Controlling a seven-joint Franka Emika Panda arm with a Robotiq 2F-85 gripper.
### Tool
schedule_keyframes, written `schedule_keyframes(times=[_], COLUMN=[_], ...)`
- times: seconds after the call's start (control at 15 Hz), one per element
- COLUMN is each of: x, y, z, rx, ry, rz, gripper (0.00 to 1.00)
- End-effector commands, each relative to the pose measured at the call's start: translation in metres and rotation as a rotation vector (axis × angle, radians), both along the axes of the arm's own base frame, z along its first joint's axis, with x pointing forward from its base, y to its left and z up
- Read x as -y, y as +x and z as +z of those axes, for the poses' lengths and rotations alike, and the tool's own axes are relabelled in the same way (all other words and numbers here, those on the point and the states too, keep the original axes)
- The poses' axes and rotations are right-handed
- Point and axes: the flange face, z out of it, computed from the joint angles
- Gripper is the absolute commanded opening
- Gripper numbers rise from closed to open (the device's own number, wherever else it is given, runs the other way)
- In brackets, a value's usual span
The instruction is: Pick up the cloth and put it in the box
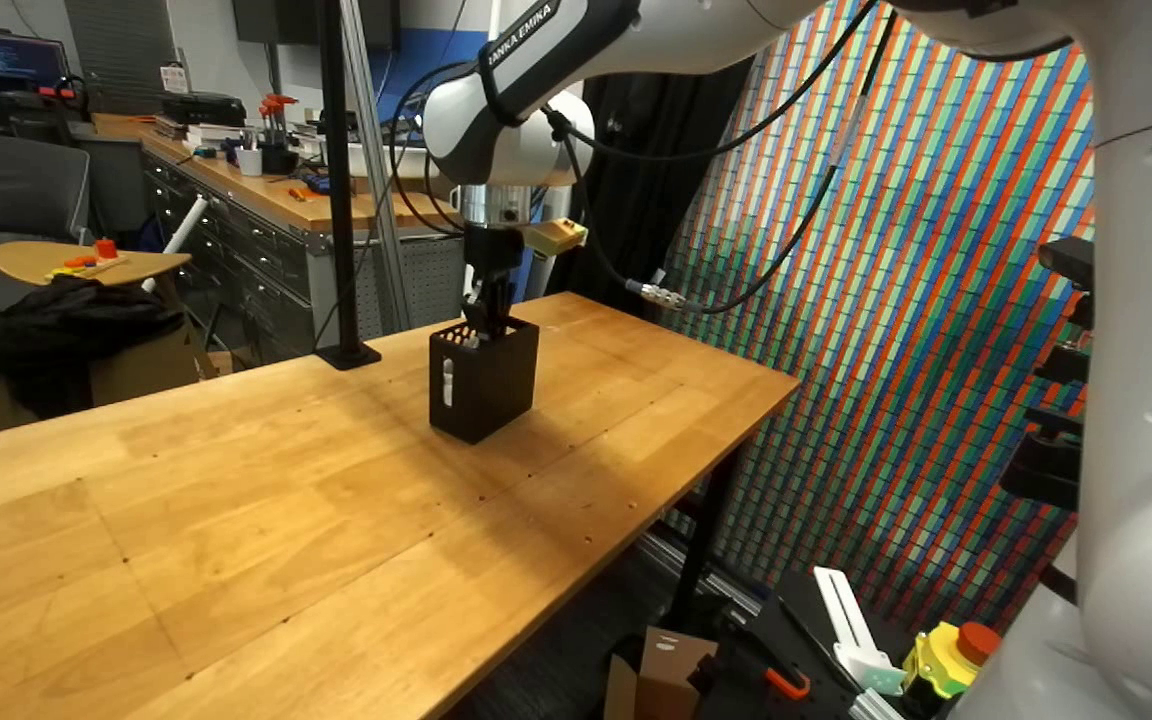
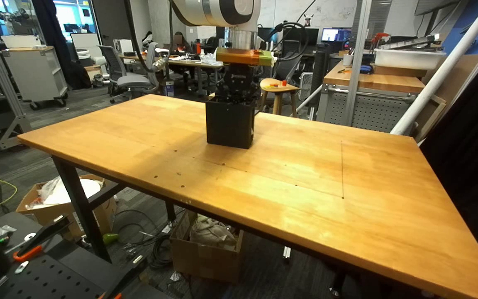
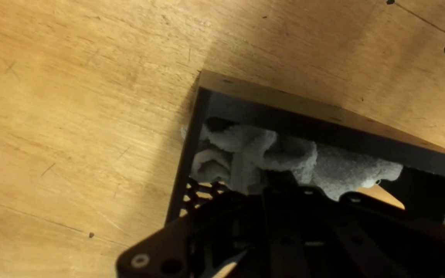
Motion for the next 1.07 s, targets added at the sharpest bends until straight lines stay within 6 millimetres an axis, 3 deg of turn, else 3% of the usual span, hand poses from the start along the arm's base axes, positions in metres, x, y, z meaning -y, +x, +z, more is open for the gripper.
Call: schedule_keyframes(times=[0.0,0.6,1.0], x=[0.002,0.0,-0.001], y=[0.0,0.006,0.007], z=[-0.003,-0.038,-0.05], rx=[0.002,-0.035,-0.048], ry=[0.02,0.104,0.148], rz=[-0.004,-0.053,-0.073], gripper=[0.01,0.01,0.01])
